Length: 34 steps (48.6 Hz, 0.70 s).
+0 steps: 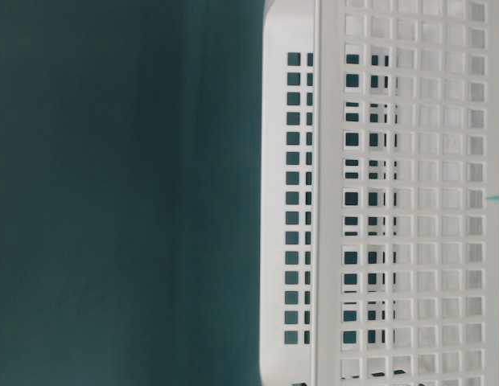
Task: Lift the white basket with both hands.
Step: 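Move both grippers inward toward the short ends of the white basket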
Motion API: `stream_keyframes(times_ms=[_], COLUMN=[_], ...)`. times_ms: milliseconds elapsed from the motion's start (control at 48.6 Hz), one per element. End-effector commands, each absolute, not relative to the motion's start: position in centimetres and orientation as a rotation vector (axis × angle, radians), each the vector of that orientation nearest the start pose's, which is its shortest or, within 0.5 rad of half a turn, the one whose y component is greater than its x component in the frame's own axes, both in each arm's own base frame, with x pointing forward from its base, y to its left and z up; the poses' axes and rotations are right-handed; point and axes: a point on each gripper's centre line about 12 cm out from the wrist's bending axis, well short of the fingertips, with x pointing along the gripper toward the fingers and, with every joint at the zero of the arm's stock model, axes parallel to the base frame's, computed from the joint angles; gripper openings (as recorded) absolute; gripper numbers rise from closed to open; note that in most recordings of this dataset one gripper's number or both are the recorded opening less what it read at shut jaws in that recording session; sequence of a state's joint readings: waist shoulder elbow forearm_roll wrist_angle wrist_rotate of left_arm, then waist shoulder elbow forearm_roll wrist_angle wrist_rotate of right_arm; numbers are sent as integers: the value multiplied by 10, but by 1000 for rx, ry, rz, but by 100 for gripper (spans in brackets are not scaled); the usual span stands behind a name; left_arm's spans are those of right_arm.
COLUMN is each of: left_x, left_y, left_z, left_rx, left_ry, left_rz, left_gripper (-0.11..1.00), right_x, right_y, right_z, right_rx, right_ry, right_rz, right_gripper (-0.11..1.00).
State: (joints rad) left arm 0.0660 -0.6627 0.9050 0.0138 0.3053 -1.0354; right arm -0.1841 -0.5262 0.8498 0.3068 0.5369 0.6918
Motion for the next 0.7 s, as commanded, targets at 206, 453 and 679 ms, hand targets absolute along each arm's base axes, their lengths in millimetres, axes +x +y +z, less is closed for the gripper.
stream_keyframes(times_ms=[206, 453, 679], left_x=[263, 261, 265], left_y=[19, 19, 18], left_z=[264, 268, 276], left_rx=[-1094, -1100, -1087], left_ry=[640, 671, 707], left_rz=[499, 526, 541], left_gripper=[-4, -4, -4], right_x=[281, 285, 293], right_y=[-40, -45, -47], right_z=[233, 234, 237], right_rx=[1152, 1070, 954], right_ry=[902, 1116, 1276], right_rz=[-559, -723, -761], right_gripper=[2, 2, 2])
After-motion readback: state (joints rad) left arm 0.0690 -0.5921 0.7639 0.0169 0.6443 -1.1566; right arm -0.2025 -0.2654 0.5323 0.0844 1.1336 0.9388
